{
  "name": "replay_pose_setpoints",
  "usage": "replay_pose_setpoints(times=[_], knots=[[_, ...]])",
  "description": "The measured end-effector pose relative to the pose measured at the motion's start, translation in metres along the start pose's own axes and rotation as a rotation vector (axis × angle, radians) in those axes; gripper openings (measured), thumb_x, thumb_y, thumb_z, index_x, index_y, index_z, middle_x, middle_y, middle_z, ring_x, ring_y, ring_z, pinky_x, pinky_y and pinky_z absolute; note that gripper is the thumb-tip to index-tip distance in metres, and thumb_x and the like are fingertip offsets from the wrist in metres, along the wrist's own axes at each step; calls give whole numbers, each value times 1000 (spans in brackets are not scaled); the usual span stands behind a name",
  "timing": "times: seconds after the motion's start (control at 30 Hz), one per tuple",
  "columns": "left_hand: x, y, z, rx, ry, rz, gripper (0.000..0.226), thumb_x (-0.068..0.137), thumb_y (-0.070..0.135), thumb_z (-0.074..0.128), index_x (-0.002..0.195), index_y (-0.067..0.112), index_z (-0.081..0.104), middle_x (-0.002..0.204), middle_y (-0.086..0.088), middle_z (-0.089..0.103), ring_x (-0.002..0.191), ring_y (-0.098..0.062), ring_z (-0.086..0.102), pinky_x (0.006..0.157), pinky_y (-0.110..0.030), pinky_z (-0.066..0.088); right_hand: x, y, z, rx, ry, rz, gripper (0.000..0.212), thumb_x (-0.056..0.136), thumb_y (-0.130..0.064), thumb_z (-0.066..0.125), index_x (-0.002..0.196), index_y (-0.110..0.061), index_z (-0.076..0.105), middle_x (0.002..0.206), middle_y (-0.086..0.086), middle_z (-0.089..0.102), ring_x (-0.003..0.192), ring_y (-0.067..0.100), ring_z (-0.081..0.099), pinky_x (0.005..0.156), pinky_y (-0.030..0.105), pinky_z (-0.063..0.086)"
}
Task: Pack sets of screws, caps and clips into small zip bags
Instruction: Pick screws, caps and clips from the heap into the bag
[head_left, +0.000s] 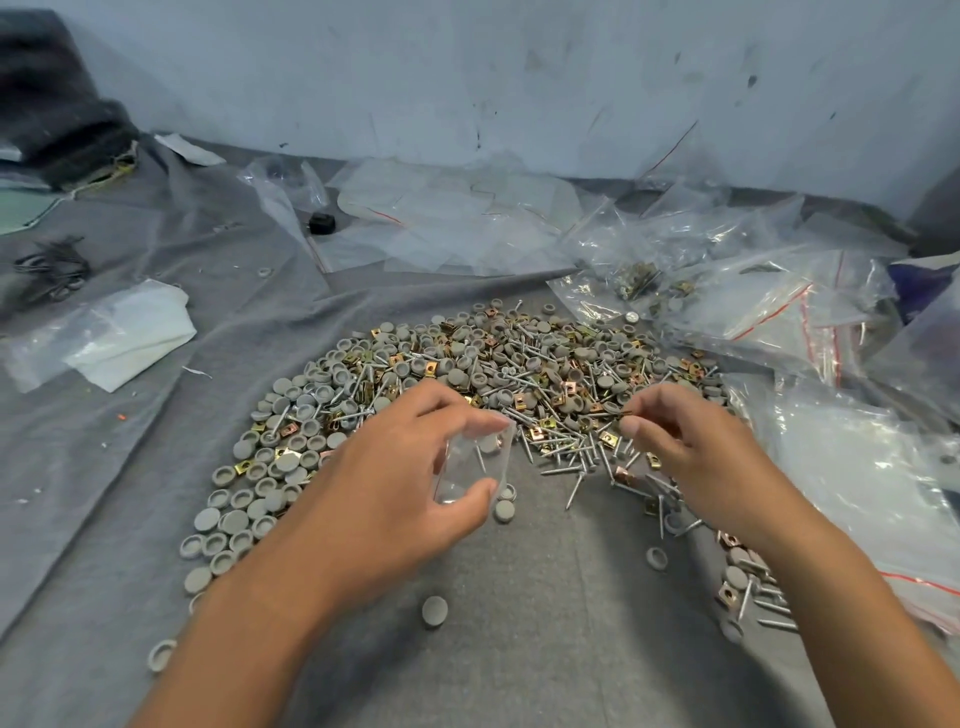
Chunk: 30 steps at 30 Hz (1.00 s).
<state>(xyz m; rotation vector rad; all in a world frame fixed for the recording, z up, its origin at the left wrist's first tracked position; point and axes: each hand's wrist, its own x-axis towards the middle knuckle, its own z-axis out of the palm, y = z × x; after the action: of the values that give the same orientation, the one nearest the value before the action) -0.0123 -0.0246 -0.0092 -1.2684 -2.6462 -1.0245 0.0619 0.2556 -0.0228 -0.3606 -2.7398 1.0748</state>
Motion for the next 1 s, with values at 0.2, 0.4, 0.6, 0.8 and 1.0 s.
replay_pose_setpoints(times=[0.2, 0.4, 0.6, 0.8, 1.0], knots=[[-1, 3, 1, -13, 4, -13, 46, 82, 60, 55, 127, 53, 55, 111, 28, 48, 86, -7, 58, 76, -29, 53, -15, -49, 26, 522, -87, -214, 9, 87, -27, 69, 95, -27, 68, 85, -8, 71, 76, 4, 66, 67, 16, 51], [0, 6, -1, -44, -6, -29, 49, 81, 59, 55, 128, 44, 60, 110, 26, 50, 84, -5, 58, 74, -31, 54, -31, -71, 51, 391, 127, -476, 20, 85, -12, 79, 99, -24, 73, 97, -13, 74, 89, 15, 73, 73, 34, 59], [1, 6, -1, -24, -22, -32, 46, 82, 59, 53, 125, 44, 60, 110, 27, 49, 93, 1, 54, 76, -31, 54, -30, -74, 54, 121, 267, -615, 15, 83, -21, 77, 97, -17, 76, 102, -14, 74, 97, 9, 68, 80, 29, 55], [-1, 8, -2, -28, -23, -40, 45, 83, 62, 53, 124, 45, 59, 110, 27, 49, 87, -3, 57, 74, -31, 53, -29, -70, 55, 79, 389, -675, 13, 90, -16, 77, 102, -15, 75, 103, -11, 72, 98, 11, 64, 83, 27, 51], [1, 10, -2, -40, -21, -22, 36, 84, 59, 55, 117, 46, 60, 111, 25, 50, 90, -1, 59, 75, -32, 53, -27, -71, 57, -23, 385, -706, 15, 95, -25, 69, 103, -17, 78, 110, -2, 66, 100, 17, 58, 90, 21, 40]])
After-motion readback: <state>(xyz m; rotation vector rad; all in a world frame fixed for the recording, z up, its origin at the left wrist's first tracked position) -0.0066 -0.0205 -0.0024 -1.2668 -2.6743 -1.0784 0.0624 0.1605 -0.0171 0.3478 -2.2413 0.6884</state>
